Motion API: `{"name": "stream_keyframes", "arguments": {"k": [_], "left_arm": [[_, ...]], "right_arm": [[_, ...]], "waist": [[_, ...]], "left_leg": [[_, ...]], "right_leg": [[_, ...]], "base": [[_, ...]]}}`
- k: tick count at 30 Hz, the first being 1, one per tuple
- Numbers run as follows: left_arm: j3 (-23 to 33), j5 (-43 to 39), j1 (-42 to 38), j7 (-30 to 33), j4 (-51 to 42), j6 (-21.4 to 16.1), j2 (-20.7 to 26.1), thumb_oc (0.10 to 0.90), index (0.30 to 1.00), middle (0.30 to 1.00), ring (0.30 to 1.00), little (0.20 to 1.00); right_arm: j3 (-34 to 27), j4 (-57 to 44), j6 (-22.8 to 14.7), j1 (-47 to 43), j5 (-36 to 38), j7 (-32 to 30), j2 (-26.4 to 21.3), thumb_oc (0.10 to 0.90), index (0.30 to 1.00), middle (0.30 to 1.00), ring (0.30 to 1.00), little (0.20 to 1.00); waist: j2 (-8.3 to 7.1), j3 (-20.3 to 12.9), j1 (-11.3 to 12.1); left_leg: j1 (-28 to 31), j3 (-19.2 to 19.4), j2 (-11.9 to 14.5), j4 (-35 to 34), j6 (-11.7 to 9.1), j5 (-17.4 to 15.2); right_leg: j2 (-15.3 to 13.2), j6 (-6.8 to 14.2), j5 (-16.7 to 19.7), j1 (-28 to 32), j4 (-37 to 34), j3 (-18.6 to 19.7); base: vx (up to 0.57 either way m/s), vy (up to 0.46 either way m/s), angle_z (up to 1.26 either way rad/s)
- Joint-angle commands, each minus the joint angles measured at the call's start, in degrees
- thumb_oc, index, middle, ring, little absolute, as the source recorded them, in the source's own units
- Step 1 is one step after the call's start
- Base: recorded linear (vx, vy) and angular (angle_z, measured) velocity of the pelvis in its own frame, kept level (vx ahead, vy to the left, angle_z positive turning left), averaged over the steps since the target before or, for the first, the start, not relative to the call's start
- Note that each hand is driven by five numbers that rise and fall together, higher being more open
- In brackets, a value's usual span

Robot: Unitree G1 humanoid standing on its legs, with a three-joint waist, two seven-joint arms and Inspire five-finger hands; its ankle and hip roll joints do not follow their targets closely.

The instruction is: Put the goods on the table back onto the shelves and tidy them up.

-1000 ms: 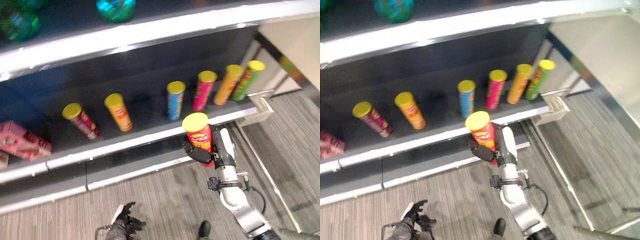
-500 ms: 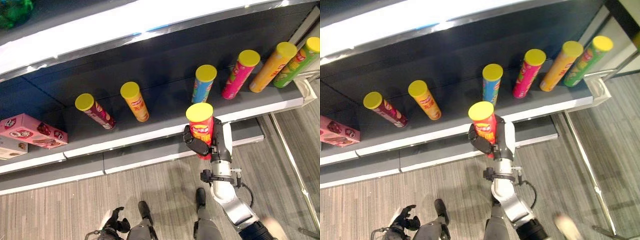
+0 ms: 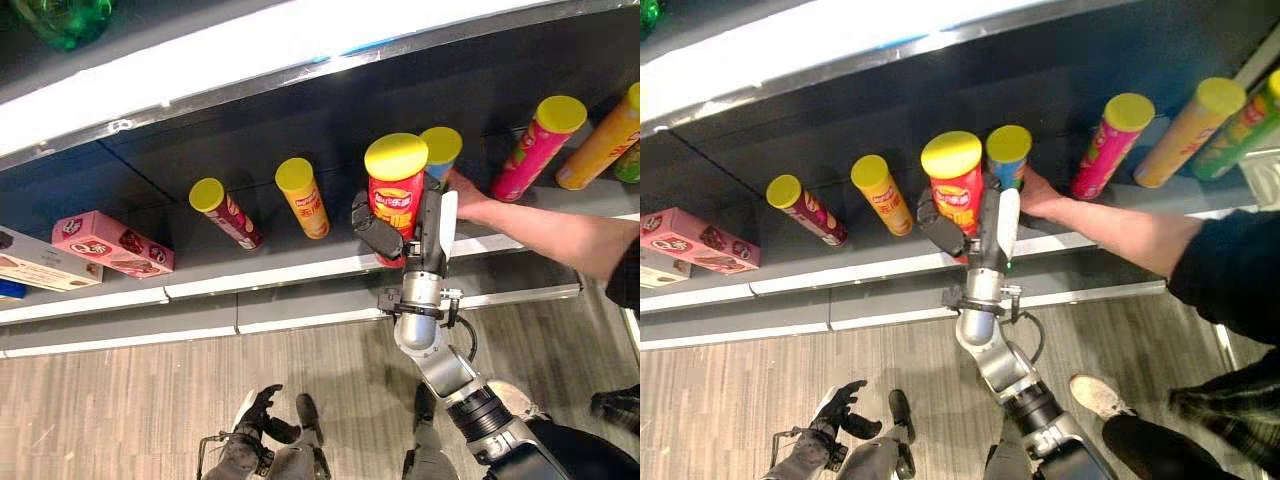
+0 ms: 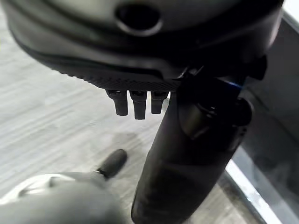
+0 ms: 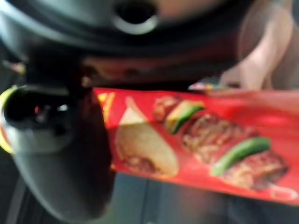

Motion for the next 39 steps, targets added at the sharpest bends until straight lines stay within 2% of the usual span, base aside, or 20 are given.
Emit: {"name": "stream_keyframes", "arguments": {"k": [1,7,17,22,27,28,29,31,32,33,34,35,37,38,39], "left_arm": [[-2.9,1.9,-3.2,0.9,0.9,-1.8,4.1,0.800,0.900,0.900,0.900,0.900],[-1.7,2.7,-3.2,2.1,3.1,-1.4,3.6,0.800,0.900,0.900,0.900,0.900],[0.2,3.7,-1.8,3.3,6.5,-0.3,1.9,0.800,0.900,0.900,0.900,0.900],[0.3,3.9,-1.7,3.6,6.8,-0.3,1.7,0.800,0.900,0.900,0.900,0.900],[0.1,5.0,-1.5,3.8,6.7,-0.3,1.8,0.800,0.900,0.900,0.900,0.900],[0.2,5.2,-1.5,3.8,6.7,-0.3,1.7,0.800,0.900,0.900,0.900,0.900],[0.3,5.2,-1.4,3.9,6.9,-0.3,1.7,0.800,0.900,0.900,0.900,0.900],[0.4,5.3,-1.1,4.1,7.1,-0.5,1.6,0.800,0.900,0.900,0.900,0.900],[0.4,5.3,-1.1,4.2,7.0,-0.5,1.6,0.800,0.900,0.900,0.900,0.900],[0.2,5.5,-1.0,4.3,7.0,-0.5,1.6,0.800,0.900,0.900,0.900,0.900],[0.1,5.4,-0.9,4.5,7.0,-0.4,1.6,0.800,0.900,0.900,0.900,0.900],[0.1,5.4,-0.9,4.5,7.0,-0.4,1.6,0.800,0.900,0.900,0.900,0.900],[-0.1,5.3,-0.6,4.6,7.0,-0.3,1.6,0.800,0.900,0.900,0.900,0.900],[-0.1,5.2,-0.4,4.5,7.0,-0.3,1.6,0.800,0.900,0.900,0.900,0.900],[-0.1,5.1,-0.3,4.4,7.1,-0.3,1.6,0.800,0.900,0.900,0.900,0.900]], "right_arm": [[-1.9,-7.1,-5.2,-3.3,-2.2,0.7,4.1,0.400,0.300,0.300,0.300,0.300],[-2.2,-8.8,-5.7,0.7,-0.5,1.2,3.7,0.400,0.300,0.300,0.300,0.300],[-3.8,-17.3,-8.1,16.0,2.9,4.4,1.0,0.400,0.300,0.300,0.300,0.300],[-3.6,-18.8,-8.7,19.2,3.0,5.2,0.1,0.400,0.300,0.300,0.300,0.300],[-3.6,-18.6,-8.6,21.0,3.0,5.8,-0.1,0.400,0.300,0.300,0.300,0.300],[-3.6,-18.4,-8.7,21.3,3.0,5.8,-0.2,0.400,0.300,0.300,0.300,0.300],[-3.6,-18.1,-8.7,21.6,2.9,5.7,-0.1,0.400,0.300,0.300,0.300,0.300],[-3.5,-16.9,-8.8,21.6,2.6,4.8,-0.3,0.400,0.300,0.300,0.300,0.300],[-3.4,-16.9,-8.8,21.6,2.6,4.8,-0.3,0.400,0.300,0.300,0.300,0.300],[-3.5,-15.6,-8.7,20.9,2.0,3.9,-0.1,0.400,0.300,0.300,0.300,0.300],[-3.5,-14.6,-8.6,20.3,1.9,3.3,0.1,0.400,0.300,0.300,0.300,0.300],[-3.5,-14.6,-8.6,20.2,1.9,3.2,0.1,0.400,0.300,0.300,0.300,0.300],[-3.6,-12.9,-8.5,18.7,1.5,2.0,0.3,0.400,0.300,0.300,0.300,0.300],[-4.0,-12.3,-8.3,18.0,1.2,1.5,0.5,0.400,0.300,0.300,0.300,0.300],[-4.1,-11.5,-8.4,16.9,1.0,0.9,0.7,0.400,0.300,0.300,0.300,0.300]], "waist": [[-3.54,-1.4,0.2],[-4.52,-2.1,-0.6],[-6.58,-3.6,-3.7],[-7.10,-4.1,-4.5],[-7.41,-4.5,-4.8],[-7.67,-4.3,-5.0],[-7.40,-4.7,-4.9],[-7.39,-4.7,-4.8],[-7.64,-4.5,-4.9],[-7.35,-4.6,-4.5],[-7.20,-4.6,-4.3],[-7.45,-4.2,-4.4],[-7.23,-4.1,-4.1],[-6.83,-4.3,-3.8],[-6.96,-4.0,-3.7]], "left_leg": [[1.8,-1.3,0.7,0.2,-1.8,-5.1],[2.5,-1.0,0.1,0.2,-1.6,-5.7],[8.0,-0.3,0.2,0.2,-1.6,-7.0],[9.9,0.3,0.4,0.2,-1.8,-7.4],[11.6,0.8,0.5,0.2,-1.7,-7.9],[11.2,1.5,0.5,0.2,-1.4,-6.6],[11.9,0.9,0.6,0.2,-1.8,-7.9],[12.0,1.0,0.7,0.2,-1.9,-7.9],[11.5,1.6,0.6,0.2,-1.5,-6.6],[12.0,0.9,0.7,0.2,-1.9,-7.9],[11.8,0.8,0.7,0.2,-1.9,-7.9],[11.3,1.4,0.7,0.2,-1.6,-6.5],[10.9,1.2,0.8,0.2,-1.6,-6.4],[11.2,0.5,0.9,0.2,-2.0,-7.6],[10.5,1.0,0.8,0.2,-1.7,-6.2]], "right_leg": [[-6.1,7.1,-2.1,4.2,0.3,-4.3],[-6.6,7.4,-1.7,4.1,0.3,-4.1],[-6.1,7.5,-2.8,8.8,0.3,-3.8],[-6.0,7.6,-3.1,10.3,0.3,-3.7],[-5.8,7.5,-3.5,11.5,0.4,-3.3],[-5.8,7.0,-2.6,11.1,0.3,-3.5],[-5.7,7.5,-3.6,11.7,0.4,-3.2],[-5.7,7.5,-3.8,11.8,0.4,-3.3],[-5.8,7.0,-2.8,11.3,0.3,-3.6],[-5.7,7.4,-3.8,11.7,0.3,-3.4],[-5.7,7.4,-3.8,11.6,0.3,-3.4],[-5.8,6.9,-2.9,11.1,0.3,-3.6],[-5.8,6.8,-2.9,10.9,0.3,-3.7],[-5.7,7.2,-4.0,11.2,0.3,-3.5],[-5.7,6.6,-3.0,10.6,0.3,-3.8]], "base": [[0.02,0.015,0.04],[0.00,0.002,0.01],[0.02,0.006,0.00],[0.03,0.008,-0.12],[0.01,-0.002,-0.13],[0.03,-0.002,-0.04],[0.00,0.000,0.00],[0.03,-0.020,-0.02],[0.04,-0.043,-0.02],[0.02,-0.037,-0.02],[0.02,-0.036,-0.01],[-0.07,-0.047,0.00],[0.01,-0.032,0.00],[0.00,0.000,0.00],[0.08,0.002,0.02]]}}
